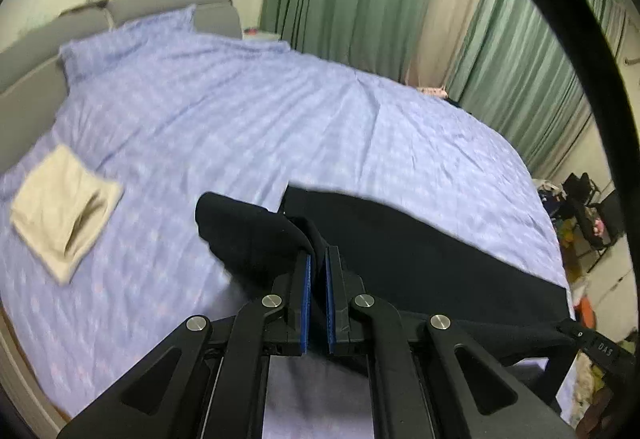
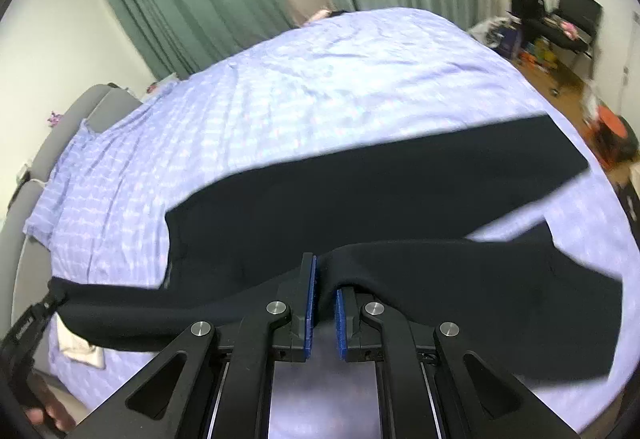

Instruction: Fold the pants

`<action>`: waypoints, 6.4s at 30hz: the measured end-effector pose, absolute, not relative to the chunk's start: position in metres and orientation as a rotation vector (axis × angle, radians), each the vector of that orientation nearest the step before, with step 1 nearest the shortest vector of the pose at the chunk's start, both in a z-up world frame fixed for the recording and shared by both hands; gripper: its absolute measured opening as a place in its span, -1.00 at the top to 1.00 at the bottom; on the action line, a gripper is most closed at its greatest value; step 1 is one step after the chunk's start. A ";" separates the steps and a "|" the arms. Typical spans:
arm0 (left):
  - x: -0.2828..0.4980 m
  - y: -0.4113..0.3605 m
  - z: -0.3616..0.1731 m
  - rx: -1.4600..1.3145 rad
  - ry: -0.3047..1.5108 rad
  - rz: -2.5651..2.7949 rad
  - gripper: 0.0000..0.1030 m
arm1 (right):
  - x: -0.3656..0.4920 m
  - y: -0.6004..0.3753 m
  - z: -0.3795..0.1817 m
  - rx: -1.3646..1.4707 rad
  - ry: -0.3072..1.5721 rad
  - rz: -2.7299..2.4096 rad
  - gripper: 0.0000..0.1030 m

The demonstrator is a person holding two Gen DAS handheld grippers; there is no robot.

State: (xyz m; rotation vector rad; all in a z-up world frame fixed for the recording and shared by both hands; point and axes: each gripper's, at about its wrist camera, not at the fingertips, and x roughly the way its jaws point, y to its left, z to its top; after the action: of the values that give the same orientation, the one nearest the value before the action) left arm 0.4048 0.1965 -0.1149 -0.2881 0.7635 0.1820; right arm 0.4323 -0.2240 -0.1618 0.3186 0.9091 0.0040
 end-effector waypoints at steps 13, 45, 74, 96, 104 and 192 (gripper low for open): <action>0.642 0.181 -0.186 0.017 0.795 0.277 0.97 | 0.656 -0.228 -0.247 0.250 1.004 0.099 0.83; 0.433 0.011 -0.125 -0.093 0.898 -0.304 -0.22 | 0.395 -0.316 -0.123 0.123 0.901 0.012 -0.45; 0.420 -0.182 -0.277 0.084 1.154 -0.564 -0.22 | 0.315 -0.404 -0.344 0.086 1.267 0.003 -0.39; 0.473 -0.249 -0.269 -0.024 1.117 -0.656 0.87 | 0.333 -0.475 -0.279 0.264 1.030 -0.231 0.94; 0.572 -0.345 -0.217 -0.001 0.991 -0.719 0.78 | 0.445 -0.557 -0.199 0.140 0.746 -0.370 0.94; 0.512 -0.404 -0.324 0.193 1.041 -0.765 0.71 | 0.507 -0.694 -0.357 0.294 1.022 -0.672 0.90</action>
State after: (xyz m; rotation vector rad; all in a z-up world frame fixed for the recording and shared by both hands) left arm 0.5125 -0.4036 -0.3236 0.1930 1.0409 -0.7651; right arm 0.5071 -0.6938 -0.3571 0.2936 1.0221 -0.6716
